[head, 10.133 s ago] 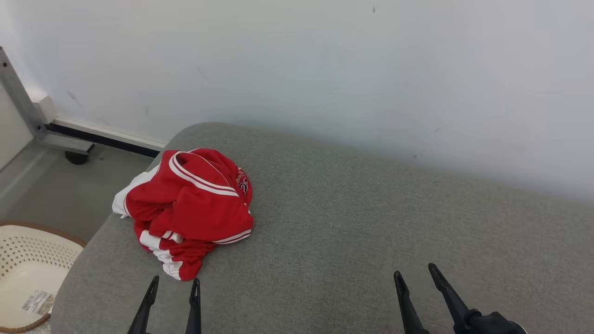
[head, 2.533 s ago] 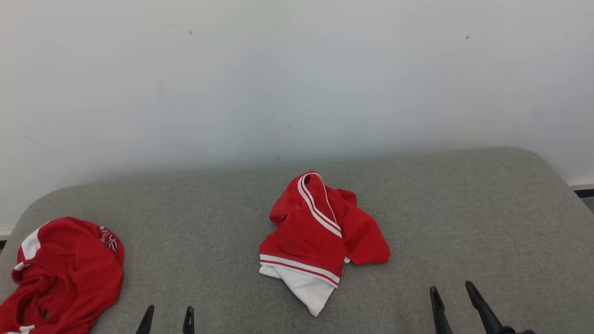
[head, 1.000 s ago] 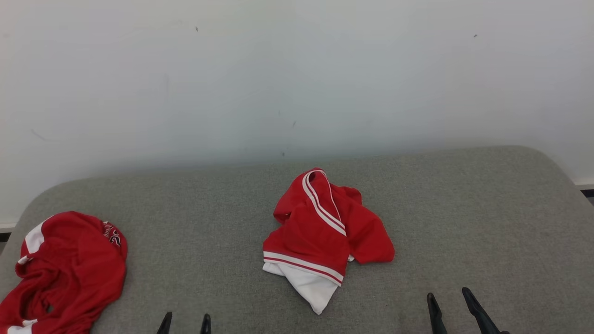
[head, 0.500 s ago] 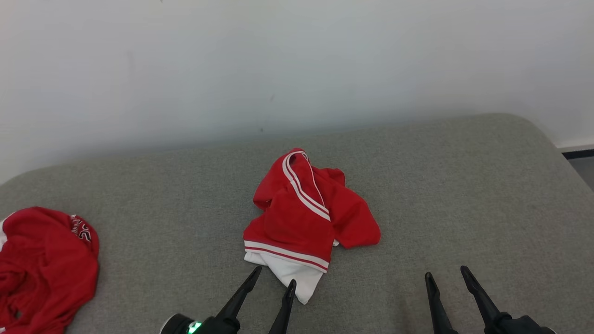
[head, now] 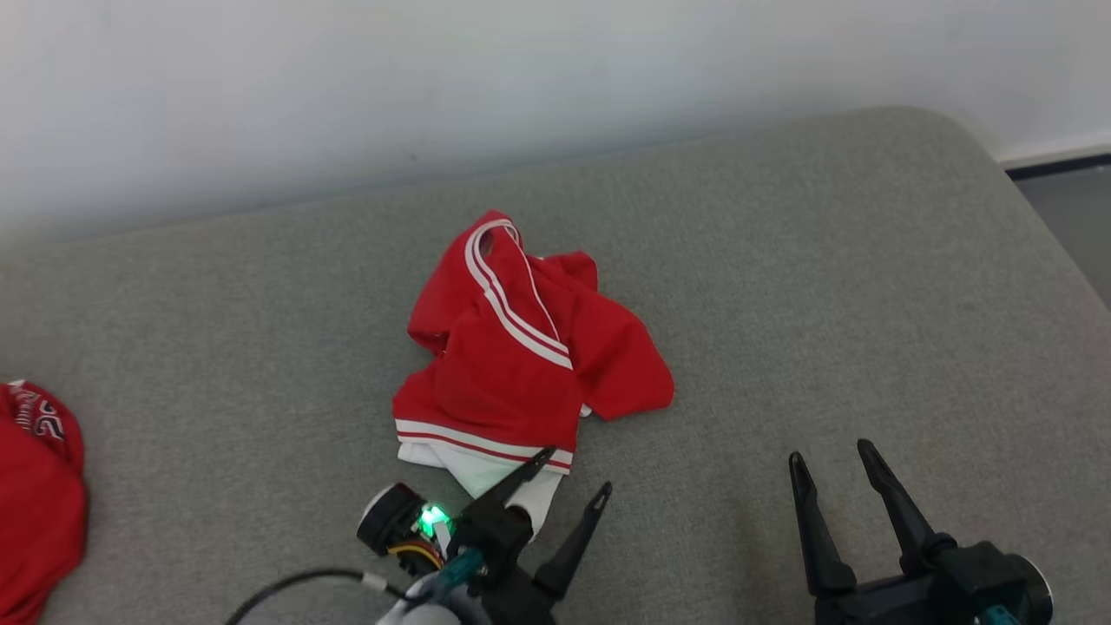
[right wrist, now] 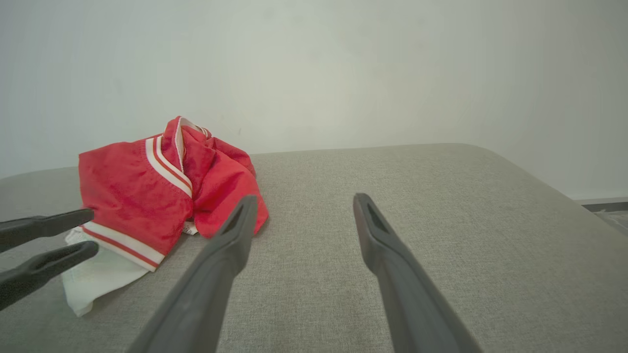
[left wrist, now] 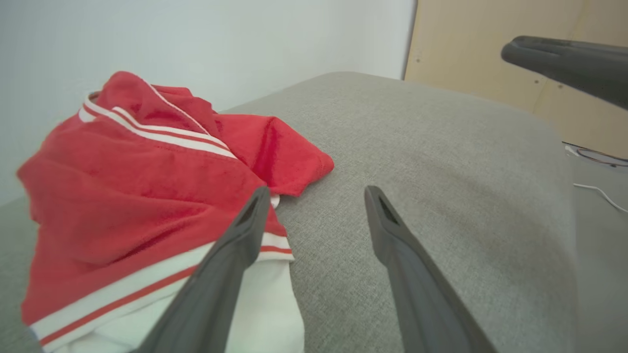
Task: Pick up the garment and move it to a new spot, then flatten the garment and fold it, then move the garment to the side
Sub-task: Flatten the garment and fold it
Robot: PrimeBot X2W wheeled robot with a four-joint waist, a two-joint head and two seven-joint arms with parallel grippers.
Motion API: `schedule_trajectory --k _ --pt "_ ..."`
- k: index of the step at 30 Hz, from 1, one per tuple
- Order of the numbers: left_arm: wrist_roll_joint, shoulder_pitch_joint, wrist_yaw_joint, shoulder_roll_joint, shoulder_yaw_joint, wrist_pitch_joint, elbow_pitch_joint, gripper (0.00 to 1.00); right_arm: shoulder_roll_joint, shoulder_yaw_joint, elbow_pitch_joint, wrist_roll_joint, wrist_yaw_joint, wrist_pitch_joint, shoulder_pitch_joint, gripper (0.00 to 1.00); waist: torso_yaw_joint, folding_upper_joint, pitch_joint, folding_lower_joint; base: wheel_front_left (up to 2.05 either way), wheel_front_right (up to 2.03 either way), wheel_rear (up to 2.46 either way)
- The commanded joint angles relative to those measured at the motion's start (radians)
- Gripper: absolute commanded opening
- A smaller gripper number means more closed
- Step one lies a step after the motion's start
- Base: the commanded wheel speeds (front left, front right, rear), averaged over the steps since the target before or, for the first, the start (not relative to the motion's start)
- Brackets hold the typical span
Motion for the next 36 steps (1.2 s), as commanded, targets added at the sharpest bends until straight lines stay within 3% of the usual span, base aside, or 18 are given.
schedule_trajectory --k 1,6,15,17,18,28,36 --pt "-0.017 -0.016 0.005 0.003 -0.007 0.000 0.012 1.00 0.002 0.001 -0.001 -0.004 0.000 -0.001 -0.012 1.00 -0.031 -0.0002 0.044 -0.0002 0.00 0.00 0.00" --pt "-0.091 -0.146 0.072 0.003 -0.093 0.062 0.167 1.00 0.006 0.010 0.003 -0.002 0.001 -0.001 -0.044 1.00 -0.047 -0.0002 0.079 -0.0002 0.00 0.00 0.00" --pt "-0.173 -0.255 0.144 0.006 -0.226 0.185 0.310 1.00 0.010 0.022 0.012 0.007 0.001 -0.001 -0.062 1.00 -0.059 -0.0002 0.102 -0.0002 0.00 0.00 0.00" --pt "-0.185 -0.272 0.159 0.006 -0.245 0.175 0.317 0.20 0.013 0.023 0.012 0.008 0.001 -0.001 -0.064 1.00 -0.061 -0.0002 0.106 -0.0002 0.00 0.00 0.00" --pt "-0.197 -0.279 0.163 0.006 -0.251 0.168 0.318 0.00 0.013 0.022 0.012 0.008 0.001 -0.001 -0.064 1.00 -0.062 -0.0002 0.107 -0.0002 0.00 0.00 0.00" --pt "-0.285 -0.338 0.186 0.003 -0.292 0.096 0.271 0.00 0.021 0.022 0.022 0.015 0.001 -0.001 -0.049 1.00 -0.057 -0.0002 0.064 -0.0002 0.00 0.00 0.00" --pt "-0.510 -0.395 0.143 0.002 -0.245 0.051 0.098 0.00 0.026 0.038 0.033 0.022 0.001 -0.001 -0.037 1.00 -0.075 -0.0002 -0.001 -0.0002 0.00 0.00 0.00"
